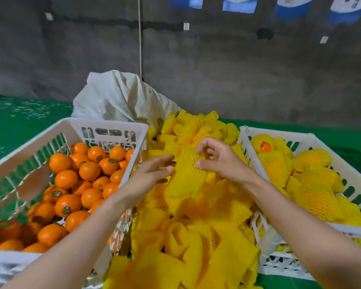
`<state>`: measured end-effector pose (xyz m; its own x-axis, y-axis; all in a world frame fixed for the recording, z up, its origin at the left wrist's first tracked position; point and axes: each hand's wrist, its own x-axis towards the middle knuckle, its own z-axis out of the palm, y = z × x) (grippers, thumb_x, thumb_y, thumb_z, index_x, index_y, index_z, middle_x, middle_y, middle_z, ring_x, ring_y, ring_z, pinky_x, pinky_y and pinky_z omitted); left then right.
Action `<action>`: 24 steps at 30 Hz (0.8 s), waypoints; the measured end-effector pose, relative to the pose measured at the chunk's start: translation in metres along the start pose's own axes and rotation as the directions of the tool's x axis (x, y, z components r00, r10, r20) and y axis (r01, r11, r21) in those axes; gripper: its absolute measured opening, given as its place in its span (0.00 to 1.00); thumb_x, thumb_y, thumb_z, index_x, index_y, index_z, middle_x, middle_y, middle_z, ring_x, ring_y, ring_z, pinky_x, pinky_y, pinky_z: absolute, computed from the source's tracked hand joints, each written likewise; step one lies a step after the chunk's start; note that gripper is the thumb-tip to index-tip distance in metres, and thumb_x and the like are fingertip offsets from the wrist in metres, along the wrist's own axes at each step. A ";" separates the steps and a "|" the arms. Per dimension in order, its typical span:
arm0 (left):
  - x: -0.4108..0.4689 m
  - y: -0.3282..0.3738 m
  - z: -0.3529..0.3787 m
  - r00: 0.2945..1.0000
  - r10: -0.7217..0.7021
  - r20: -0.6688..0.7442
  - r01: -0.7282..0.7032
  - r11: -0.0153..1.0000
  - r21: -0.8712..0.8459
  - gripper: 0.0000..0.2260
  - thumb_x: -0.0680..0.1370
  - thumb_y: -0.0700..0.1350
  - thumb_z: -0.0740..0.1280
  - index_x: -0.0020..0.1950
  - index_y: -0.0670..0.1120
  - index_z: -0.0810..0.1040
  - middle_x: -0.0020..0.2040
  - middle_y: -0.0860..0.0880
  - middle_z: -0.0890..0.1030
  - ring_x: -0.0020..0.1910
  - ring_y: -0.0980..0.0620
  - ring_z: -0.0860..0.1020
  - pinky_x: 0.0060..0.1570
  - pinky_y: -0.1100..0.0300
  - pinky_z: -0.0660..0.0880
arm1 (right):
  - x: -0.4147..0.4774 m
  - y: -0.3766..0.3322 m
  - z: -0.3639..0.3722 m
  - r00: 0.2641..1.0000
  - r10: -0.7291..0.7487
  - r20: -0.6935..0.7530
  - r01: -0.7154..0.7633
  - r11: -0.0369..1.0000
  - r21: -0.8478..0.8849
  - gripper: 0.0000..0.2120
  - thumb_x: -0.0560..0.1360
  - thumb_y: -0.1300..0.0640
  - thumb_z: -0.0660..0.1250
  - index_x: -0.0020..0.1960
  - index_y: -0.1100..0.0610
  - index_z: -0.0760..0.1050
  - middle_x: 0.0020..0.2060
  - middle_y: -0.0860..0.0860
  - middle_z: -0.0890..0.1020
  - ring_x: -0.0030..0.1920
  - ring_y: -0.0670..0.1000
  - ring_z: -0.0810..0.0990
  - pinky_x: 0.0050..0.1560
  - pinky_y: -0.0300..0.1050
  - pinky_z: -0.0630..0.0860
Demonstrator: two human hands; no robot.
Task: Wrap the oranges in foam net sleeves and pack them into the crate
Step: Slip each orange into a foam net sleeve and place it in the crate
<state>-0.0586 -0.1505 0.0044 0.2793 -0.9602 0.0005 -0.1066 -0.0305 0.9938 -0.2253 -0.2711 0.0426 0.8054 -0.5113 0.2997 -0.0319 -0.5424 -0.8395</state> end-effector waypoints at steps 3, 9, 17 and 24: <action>-0.014 0.012 -0.006 0.986 -0.026 0.167 0.067 0.967 -0.246 0.21 0.74 0.37 0.64 0.68 0.43 0.71 0.62 0.43 0.78 0.60 0.44 0.77 0.61 0.48 0.73 | -0.007 -0.011 0.020 0.992 0.082 0.092 -0.109 0.932 0.345 0.17 0.70 0.76 0.63 0.48 0.55 0.69 0.39 0.52 0.76 0.36 0.45 0.75 0.35 0.37 0.73; -0.036 0.017 -0.028 0.998 0.040 -0.039 -0.033 0.987 0.159 0.08 0.73 0.36 0.72 0.47 0.33 0.77 0.43 0.35 0.78 0.38 0.38 0.76 0.39 0.45 0.71 | 0.000 -0.018 0.057 0.936 0.279 0.214 -0.308 0.944 0.119 0.10 0.69 0.52 0.69 0.47 0.55 0.76 0.35 0.48 0.77 0.36 0.45 0.74 0.38 0.37 0.69; -0.036 0.024 -0.116 0.992 0.013 -0.122 -0.029 0.990 -0.138 0.10 0.74 0.50 0.69 0.40 0.44 0.80 0.37 0.44 0.79 0.35 0.49 0.76 0.36 0.62 0.73 | 0.041 -0.033 0.127 0.999 0.016 -0.039 0.001 0.915 0.402 0.10 0.78 0.64 0.60 0.44 0.53 0.77 0.35 0.42 0.84 0.37 0.38 0.80 0.38 0.32 0.75; -0.020 -0.034 -0.165 0.945 -0.239 -0.222 0.324 0.762 0.560 0.13 0.80 0.37 0.62 0.61 0.32 0.74 0.38 0.45 0.75 0.33 0.56 0.74 0.28 0.71 0.68 | 0.067 -0.027 0.182 0.981 0.157 0.111 -0.191 0.757 0.625 0.08 0.79 0.61 0.59 0.51 0.58 0.76 0.42 0.50 0.84 0.43 0.47 0.83 0.47 0.40 0.79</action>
<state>0.0963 -0.0843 -0.0113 0.5014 -0.8387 -0.2124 -0.5253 -0.4902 0.6955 -0.0628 -0.1690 0.0027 0.8512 -0.5127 0.1125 0.1917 0.1042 -0.9759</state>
